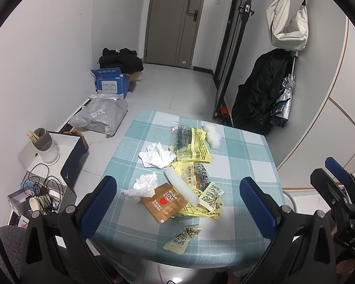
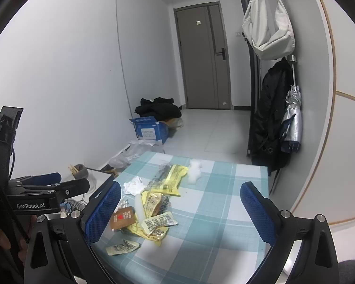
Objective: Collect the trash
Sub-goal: 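Lower the left gripper onto the small printed wrapper and close it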
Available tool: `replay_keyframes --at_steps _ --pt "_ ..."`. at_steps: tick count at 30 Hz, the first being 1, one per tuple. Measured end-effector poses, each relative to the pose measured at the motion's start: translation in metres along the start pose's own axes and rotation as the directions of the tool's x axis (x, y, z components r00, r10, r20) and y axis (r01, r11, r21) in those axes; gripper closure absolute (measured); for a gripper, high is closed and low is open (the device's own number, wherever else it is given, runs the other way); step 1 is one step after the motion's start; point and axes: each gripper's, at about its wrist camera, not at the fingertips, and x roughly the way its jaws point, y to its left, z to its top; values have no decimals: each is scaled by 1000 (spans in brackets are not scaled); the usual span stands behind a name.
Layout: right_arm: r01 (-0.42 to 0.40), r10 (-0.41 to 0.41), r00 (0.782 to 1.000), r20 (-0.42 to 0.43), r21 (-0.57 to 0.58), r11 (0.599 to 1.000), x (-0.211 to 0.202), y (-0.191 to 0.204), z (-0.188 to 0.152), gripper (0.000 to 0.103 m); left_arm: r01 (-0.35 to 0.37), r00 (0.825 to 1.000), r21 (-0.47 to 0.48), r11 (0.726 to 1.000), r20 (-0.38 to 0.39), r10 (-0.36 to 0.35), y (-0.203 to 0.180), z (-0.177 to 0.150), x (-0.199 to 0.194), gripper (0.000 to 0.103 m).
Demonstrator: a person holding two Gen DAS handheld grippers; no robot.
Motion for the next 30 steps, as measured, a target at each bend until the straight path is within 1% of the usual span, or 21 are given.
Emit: replay_keyframes --at_steps 3,6,8,9,10,11,12,14,16,18,22,24,25,27,28,29,30 --pt "-5 5 1000 -16 3 1000 4 0 0 1 20 999 10 1000 -42 -19 3 -1 9 1" --pt "-5 6 999 -40 9 1000 10 -2 0 1 73 987 -10 997 -139 -74 11 -7 30 1" --pt "-2 3 998 -56 11 1000 16 -4 0 1 101 971 -16 995 -216 -102 13 -13 45 1" --pt "-1 2 998 -65 14 1000 19 -5 0 1 115 959 -18 993 -260 -115 15 -16 55 1" --pt "0 1 997 -78 19 1000 23 -7 -1 1 126 941 -13 992 -314 -124 16 -23 67 1" --pt "-1 4 996 -91 26 1000 27 -9 -1 1 131 933 -10 991 -338 -126 15 -27 72 1" --pt "-10 15 993 -115 45 999 34 -13 -2 1 137 919 -1 991 -374 -127 16 -35 80 2" --pt "-23 35 988 -147 81 996 43 -19 -3 1 143 903 13 990 -412 -125 15 -45 87 3" --pt "-32 53 982 -182 120 992 53 -26 -6 1 141 885 41 989 -454 -108 12 -55 95 8" --pt "-37 65 975 -211 137 990 62 -30 -8 1 142 873 65 988 -478 -95 8 -60 98 12" --pt "-35 69 966 -249 139 990 74 -35 -13 1 155 866 97 983 -492 -88 2 -67 94 20" --pt "-29 64 964 -259 137 990 77 -36 -15 1 168 860 117 979 -503 -88 -4 -69 92 33" --pt "-27 63 962 -265 138 990 78 -37 -15 1 167 860 133 977 -504 -78 -6 -73 94 36" --pt "-27 66 959 -275 143 989 80 -39 -16 1 166 851 173 971 -523 -52 -10 -78 97 45" --pt "-29 71 958 -280 149 988 80 -39 -17 1 157 856 191 969 -516 -36 -10 -77 98 45" --pt "-33 77 956 -284 154 987 81 -39 -17 1 156 861 202 967 -508 -33 -11 -77 97 51" --pt "-36 80 955 -285 156 987 82 -39 -17 1 161 859 211 964 -511 -31 -13 -77 95 57"
